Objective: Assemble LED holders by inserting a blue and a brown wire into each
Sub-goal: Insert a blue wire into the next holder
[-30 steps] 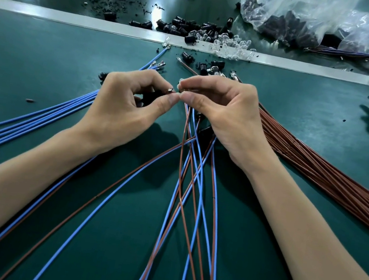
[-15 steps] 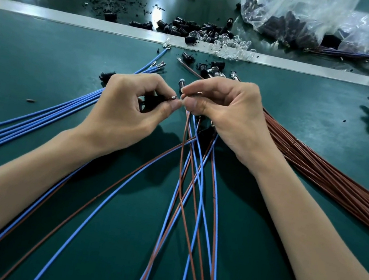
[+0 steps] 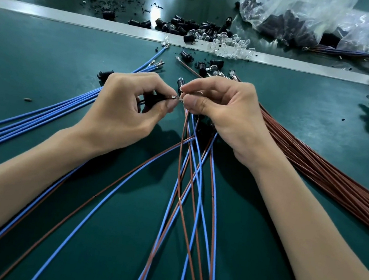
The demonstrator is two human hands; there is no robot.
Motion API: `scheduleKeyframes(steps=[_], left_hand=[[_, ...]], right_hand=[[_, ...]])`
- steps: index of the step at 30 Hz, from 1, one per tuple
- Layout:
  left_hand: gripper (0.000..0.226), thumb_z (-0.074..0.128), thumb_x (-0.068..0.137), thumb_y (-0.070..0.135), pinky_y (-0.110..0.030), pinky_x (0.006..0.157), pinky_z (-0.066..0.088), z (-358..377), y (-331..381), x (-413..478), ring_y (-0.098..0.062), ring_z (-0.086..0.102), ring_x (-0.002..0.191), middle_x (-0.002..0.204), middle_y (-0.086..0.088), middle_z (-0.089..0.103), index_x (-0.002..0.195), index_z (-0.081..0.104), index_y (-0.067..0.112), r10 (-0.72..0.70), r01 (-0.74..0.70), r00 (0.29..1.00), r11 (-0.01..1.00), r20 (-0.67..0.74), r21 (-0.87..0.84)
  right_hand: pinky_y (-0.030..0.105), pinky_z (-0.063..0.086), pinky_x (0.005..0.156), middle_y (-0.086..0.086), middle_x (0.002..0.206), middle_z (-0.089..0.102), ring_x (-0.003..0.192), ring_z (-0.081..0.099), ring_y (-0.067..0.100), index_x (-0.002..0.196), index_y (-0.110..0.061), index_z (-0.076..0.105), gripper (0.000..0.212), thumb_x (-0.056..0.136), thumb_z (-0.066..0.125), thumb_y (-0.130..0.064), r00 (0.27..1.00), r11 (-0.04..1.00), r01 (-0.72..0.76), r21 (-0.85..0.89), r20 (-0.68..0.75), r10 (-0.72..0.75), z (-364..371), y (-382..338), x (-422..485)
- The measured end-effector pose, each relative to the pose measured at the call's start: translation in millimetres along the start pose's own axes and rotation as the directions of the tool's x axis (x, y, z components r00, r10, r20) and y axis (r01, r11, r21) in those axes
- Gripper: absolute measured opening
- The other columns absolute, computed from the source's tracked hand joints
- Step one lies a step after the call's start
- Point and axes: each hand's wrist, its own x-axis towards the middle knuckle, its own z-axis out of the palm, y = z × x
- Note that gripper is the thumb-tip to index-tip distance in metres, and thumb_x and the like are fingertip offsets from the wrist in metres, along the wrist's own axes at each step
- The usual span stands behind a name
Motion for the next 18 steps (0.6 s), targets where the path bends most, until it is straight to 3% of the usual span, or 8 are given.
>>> scheduleKeyframes(steps=[11,15,18], left_hand=[[0.002,0.069,0.084,0.003,-0.003,0.058,0.031,-0.7,-0.1,0.7,0.006,0.050,0.061,0.073,0.003,0.060,0.083,0.070,0.002,0.080,-0.078,0.997,0.993,-0.019,0.083],[0.001,0.070,0.084,0.004,-0.003,0.057,0.031,-1.8,0.1,1.1,0.003,0.048,0.060,0.072,0.002,0.061,0.082,0.070,0.003,0.068,-0.066,0.997,0.995,-0.022,0.077],[0.001,0.070,0.084,0.005,-0.004,0.058,0.031,-1.0,0.5,1.1,-0.005,0.050,0.060,0.072,0.002,0.061,0.083,0.070,0.004,0.053,-0.052,0.998,0.996,-0.019,0.070]], right_hand=[[0.024,0.055,0.077,-0.005,0.067,0.069,0.070,0.065,0.007,0.084,-0.017,0.071,0.017,0.075,0.077,-0.003,0.999,0.999,-0.034,0.013,0.013,0.034,-4.1,0.5,0.6],[0.015,0.050,0.068,-0.008,0.066,0.069,0.066,0.065,0.002,0.085,-0.017,0.071,0.014,0.078,0.076,-0.006,1.000,0.999,-0.018,-0.029,0.023,0.018,-4.5,-0.3,0.3],[0.016,0.051,0.068,-0.007,0.068,0.070,0.067,0.066,0.003,0.085,-0.018,0.071,0.014,0.078,0.076,-0.007,1.000,0.999,0.001,-0.048,0.011,-0.001,-3.5,0.1,0.1]])
